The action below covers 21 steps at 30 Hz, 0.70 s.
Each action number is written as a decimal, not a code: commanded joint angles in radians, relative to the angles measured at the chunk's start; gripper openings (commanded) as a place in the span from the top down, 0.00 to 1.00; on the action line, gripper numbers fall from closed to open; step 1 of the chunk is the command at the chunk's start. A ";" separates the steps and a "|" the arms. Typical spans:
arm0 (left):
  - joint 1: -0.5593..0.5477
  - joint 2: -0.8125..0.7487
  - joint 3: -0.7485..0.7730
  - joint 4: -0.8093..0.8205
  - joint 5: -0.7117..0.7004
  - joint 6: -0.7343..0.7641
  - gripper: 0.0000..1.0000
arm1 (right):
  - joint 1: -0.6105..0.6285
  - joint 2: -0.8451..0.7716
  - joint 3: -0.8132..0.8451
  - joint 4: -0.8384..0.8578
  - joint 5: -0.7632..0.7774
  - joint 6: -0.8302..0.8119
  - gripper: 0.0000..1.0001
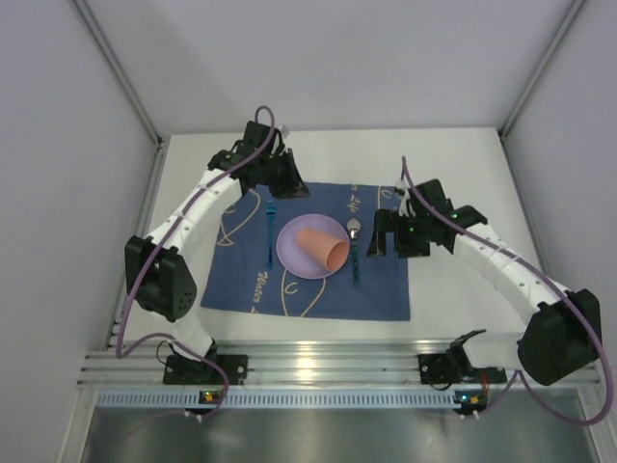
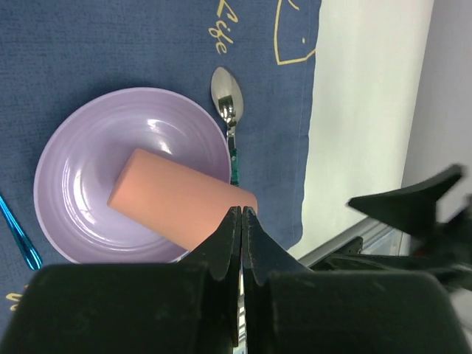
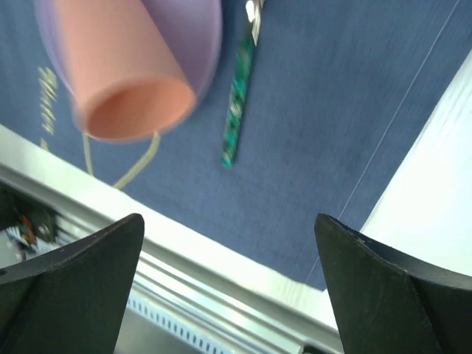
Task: Set the dinner table for one person
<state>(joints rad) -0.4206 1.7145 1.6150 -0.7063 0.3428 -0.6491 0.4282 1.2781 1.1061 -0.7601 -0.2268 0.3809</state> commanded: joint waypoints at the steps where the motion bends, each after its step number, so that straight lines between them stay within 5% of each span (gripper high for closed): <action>1: -0.001 -0.039 0.014 0.034 -0.048 -0.014 1.00 | -0.025 -0.031 -0.205 0.126 -0.166 0.075 0.03; 9: -0.001 -0.116 -0.069 0.027 -0.067 -0.009 1.00 | -0.016 0.101 -0.230 0.373 -0.215 -0.008 0.07; 21: 0.002 -0.306 -0.224 -0.048 -0.194 0.020 1.00 | 0.179 0.294 0.003 0.363 -0.092 -0.138 0.06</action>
<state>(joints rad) -0.4202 1.4628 1.4197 -0.7311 0.1970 -0.6476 0.5571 1.5520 1.0454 -0.4118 -0.3725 0.3080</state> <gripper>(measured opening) 0.012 0.942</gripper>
